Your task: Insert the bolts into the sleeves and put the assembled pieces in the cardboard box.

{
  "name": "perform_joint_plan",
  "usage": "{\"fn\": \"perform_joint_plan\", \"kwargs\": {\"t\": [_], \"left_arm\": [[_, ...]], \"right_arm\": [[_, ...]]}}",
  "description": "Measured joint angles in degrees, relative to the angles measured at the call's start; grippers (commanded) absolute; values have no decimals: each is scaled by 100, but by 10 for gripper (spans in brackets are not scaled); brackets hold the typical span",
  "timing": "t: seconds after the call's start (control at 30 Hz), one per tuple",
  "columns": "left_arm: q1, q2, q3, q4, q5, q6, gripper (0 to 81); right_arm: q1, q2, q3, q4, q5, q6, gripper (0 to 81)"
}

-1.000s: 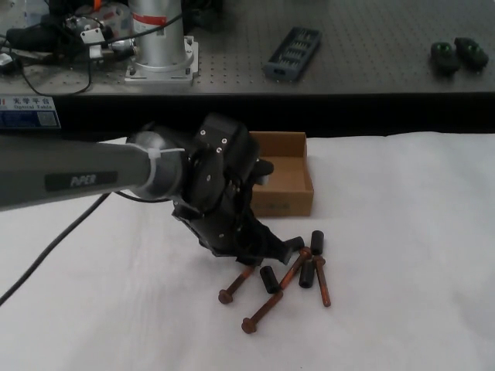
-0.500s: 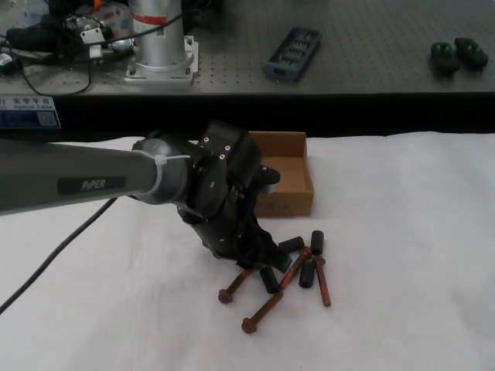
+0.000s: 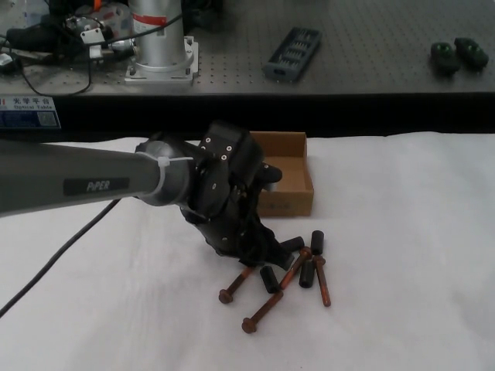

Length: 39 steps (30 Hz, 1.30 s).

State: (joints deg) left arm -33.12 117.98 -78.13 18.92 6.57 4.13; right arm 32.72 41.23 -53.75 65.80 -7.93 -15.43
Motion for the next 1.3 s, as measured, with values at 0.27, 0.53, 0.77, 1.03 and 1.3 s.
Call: {"fn": "perform_joint_plan", "kwargs": {"t": [0.27, 0.53, 0.77, 1.03, 1.3], "left_arm": [[0, 8, -30, 42, -12, 21, 16], [0, 150, -763, 1592, -6, 42, 6], [-13, -656, -978, 2597, 2, 42, 6], [-18, -2444, 198, 2034, 645, 42, 6], [-1, -3859, 1989, 617, 2246, 0, 6]], "right_arm": [[0, 0, 0, 0, 0, 0, 25], [0, 0, 0, 0, 0, 0, 25], [0, 568, 0, -349, 200, 14, 25], [0, 1378, 10, -1321, -112, 664, 25], [0, 1702, 10, -2500, -937, 2229, 25]]}}
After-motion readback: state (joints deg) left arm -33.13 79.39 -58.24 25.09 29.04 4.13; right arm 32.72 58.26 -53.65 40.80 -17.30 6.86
